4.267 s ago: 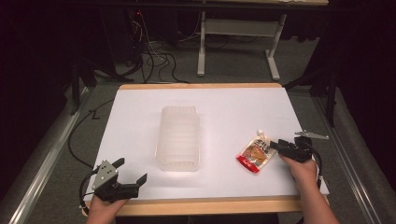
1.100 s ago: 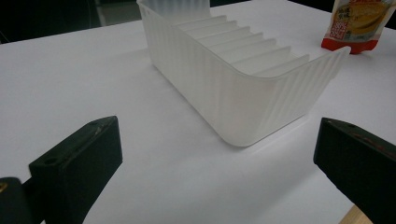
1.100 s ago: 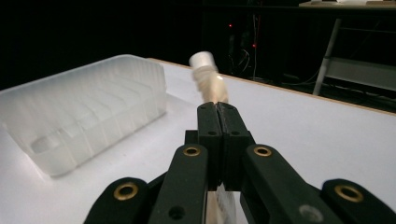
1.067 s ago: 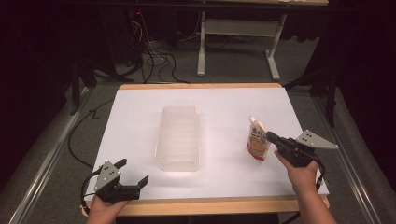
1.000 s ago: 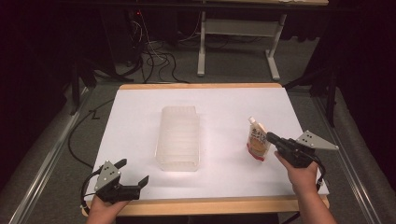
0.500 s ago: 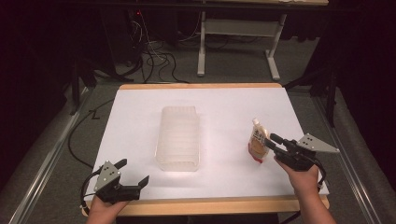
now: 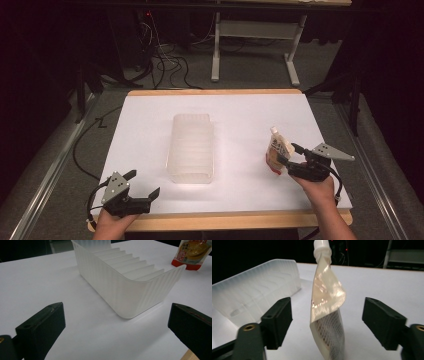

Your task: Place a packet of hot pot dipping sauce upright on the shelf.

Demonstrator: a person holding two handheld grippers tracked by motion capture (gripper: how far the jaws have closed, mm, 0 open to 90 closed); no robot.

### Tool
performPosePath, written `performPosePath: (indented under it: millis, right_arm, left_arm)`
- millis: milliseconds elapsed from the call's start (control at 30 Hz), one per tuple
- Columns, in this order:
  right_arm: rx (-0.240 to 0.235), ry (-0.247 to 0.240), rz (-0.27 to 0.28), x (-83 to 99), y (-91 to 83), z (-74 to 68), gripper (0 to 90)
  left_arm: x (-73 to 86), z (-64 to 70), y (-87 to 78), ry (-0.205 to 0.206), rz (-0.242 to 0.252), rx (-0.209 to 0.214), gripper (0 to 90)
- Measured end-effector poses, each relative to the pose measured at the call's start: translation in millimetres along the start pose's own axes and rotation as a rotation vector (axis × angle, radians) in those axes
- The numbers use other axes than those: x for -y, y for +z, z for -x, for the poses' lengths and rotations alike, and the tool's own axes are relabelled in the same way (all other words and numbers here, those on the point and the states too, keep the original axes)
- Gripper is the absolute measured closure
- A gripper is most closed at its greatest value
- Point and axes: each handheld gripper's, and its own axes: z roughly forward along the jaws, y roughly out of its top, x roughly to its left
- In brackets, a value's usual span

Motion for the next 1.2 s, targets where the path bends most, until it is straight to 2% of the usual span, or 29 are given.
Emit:
performPosePath:
  millis: [100, 133, 167, 200, 267, 367, 400, 433, 533, 633, 800, 900, 967, 1000, 1200]
  right_arm:
    - [-0.028, 0.020, 0.002, 2.2, 2.8, -1.1, 39.9]
    - [-0.030, 0.001, 0.004, 2.0, 3.5, -4.3, 46.9]
    - [-0.030, 0.001, 0.004, 2.0, 3.5, -4.3, 46.9]
    - [-0.023, -0.020, 0.022, 1.3, 1.3, -7.7, 53.5]
    - [-0.017, -0.019, 0.030, 0.6, -0.1, -8.9, 55.3]
    - [-0.013, -0.046, 0.049, -0.2, -4.0, -10.9, 64.3]
    - [-0.004, -0.057, 0.055, -1.1, -6.8, -10.9, 70.2]
    - [-0.004, -0.057, 0.055, -1.1, -6.8, -10.9, 70.2]
    - [0.009, -0.067, 0.088, -2.7, -12.6, -9.3, 78.8]
    - [0.022, -0.079, 0.091, -4.0, -15.9, -8.1, 85.4]
    - [0.051, -0.106, 0.090, -6.0, -19.3, -4.8, 89.5]
    - [0.052, -0.100, 0.085, -6.7, -20.0, -3.3, 90.0]
    - [0.049, -0.108, 0.082, -7.0, -20.0, -3.4, 90.0]
    - [0.049, -0.131, 0.067, -8.8, -20.0, -3.6, 90.0]
    - [0.060, -0.149, 0.053, -12.1, -20.2, 0.3, 90.0]
  left_arm:
    - [-0.2, 0.0, -0.1, -0.002, 0.004, 0.000, 1.6]
    - [-0.3, 0.1, 0.0, -0.004, 0.006, -0.001, 1.7]
    - [-0.1, 0.2, 0.0, -0.002, 0.003, 0.001, 1.7]
    - [0.7, 0.5, 0.6, -0.003, -0.002, 0.002, 1.7]
    - [0.6, 0.4, 0.7, -0.003, -0.002, 0.003, 1.6]
    - [0.1, -0.1, 1.6, -0.002, 0.000, 0.002, 1.7]
    - [0.7, -0.5, 2.7, 0.000, -0.007, 0.002, 1.7]
    - [0.7, -0.5, 2.7, 0.000, -0.007, 0.002, 1.7]
    - [0.6, -0.2, 3.1, -0.004, -0.007, 0.001, 1.7]
    - [0.9, 1.2, 3.0, -0.002, -0.008, -0.002, 1.8]
    - [1.1, -0.6, 1.2, -0.009, -0.001, -0.009, 2.0]
    - [1.8, -0.8, 1.3, -0.015, -0.003, -0.012, 2.0]
    - [0.9, -0.3, 0.5, -0.013, 0.003, -0.012, 2.0]
    - [0.8, -0.2, -0.2, -0.014, 0.008, -0.016, 2.0]
    - [-0.1, -0.8, -2.2, -0.027, 0.028, -0.018, 2.0]
